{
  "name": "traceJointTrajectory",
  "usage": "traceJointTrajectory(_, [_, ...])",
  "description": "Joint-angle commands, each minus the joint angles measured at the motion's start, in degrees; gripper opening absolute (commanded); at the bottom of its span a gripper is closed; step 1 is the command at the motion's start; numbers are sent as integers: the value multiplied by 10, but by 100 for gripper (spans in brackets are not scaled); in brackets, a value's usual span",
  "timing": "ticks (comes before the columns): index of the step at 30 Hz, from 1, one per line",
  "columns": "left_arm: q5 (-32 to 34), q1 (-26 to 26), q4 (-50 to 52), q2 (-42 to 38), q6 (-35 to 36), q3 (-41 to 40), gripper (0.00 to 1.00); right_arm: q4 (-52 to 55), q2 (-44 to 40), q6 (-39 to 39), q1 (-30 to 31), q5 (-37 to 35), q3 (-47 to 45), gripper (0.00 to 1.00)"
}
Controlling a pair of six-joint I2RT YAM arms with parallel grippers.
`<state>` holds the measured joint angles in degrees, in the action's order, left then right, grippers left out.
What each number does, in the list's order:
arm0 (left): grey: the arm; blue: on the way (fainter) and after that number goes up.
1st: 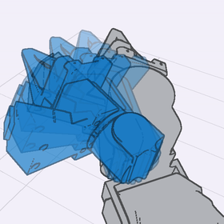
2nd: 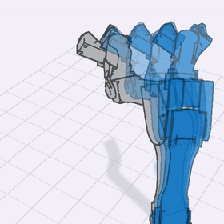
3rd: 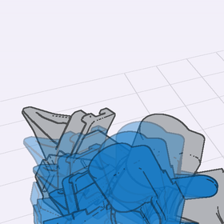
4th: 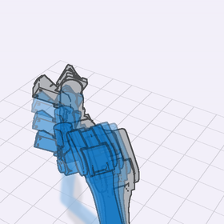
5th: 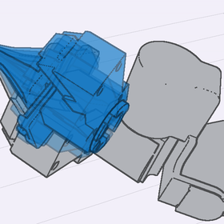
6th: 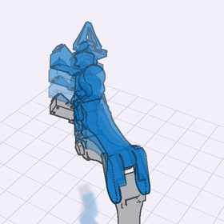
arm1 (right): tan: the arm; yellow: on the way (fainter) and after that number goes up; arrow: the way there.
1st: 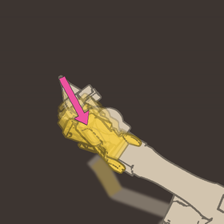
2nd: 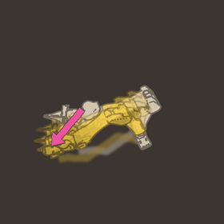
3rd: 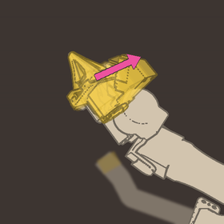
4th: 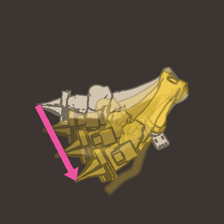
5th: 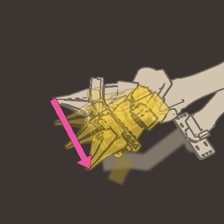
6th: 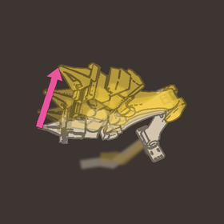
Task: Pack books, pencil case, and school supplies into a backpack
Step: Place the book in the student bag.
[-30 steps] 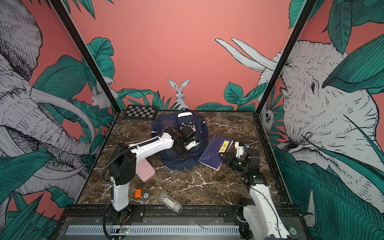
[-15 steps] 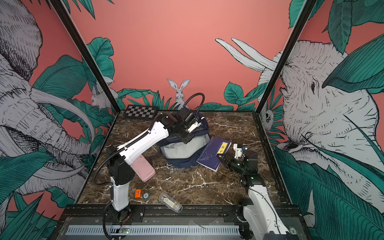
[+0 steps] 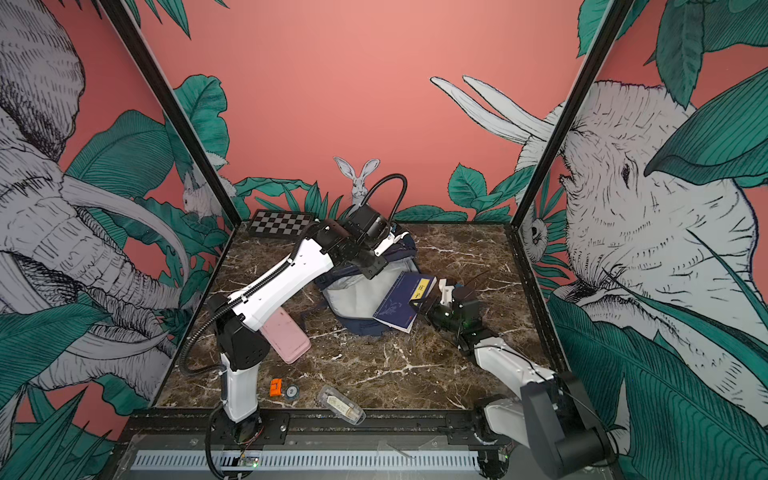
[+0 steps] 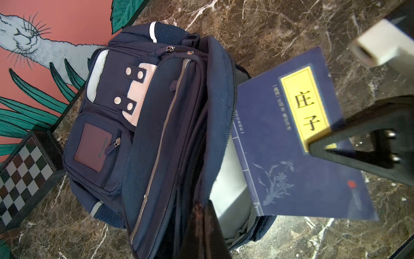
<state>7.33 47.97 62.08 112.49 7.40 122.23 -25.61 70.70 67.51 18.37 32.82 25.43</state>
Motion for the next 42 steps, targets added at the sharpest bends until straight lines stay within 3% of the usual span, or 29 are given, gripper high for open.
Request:
traceJointTrajectory(1, [-9, 0, -8, -48, 12, 26, 0, -144, 52, 35, 20, -40, 51, 0])
traceJointTrajectory(11, [-10, -2, -6, -52, 18, 29, 0, -275, 271, 95, 42, -76, 163, 0])
traceJointTrajectory(18, [-26, -2, -6, -53, 11, 34, 0, -423, 367, 176, 65, -111, 209, 0])
traceJointTrajectory(35, [-66, -6, -14, -50, -19, 75, 0, -458, 520, 215, 129, -237, 354, 0])
traceJointTrajectory(42, [-58, -8, -12, -51, -16, 74, 0, -401, 537, 211, 148, -269, 375, 0])
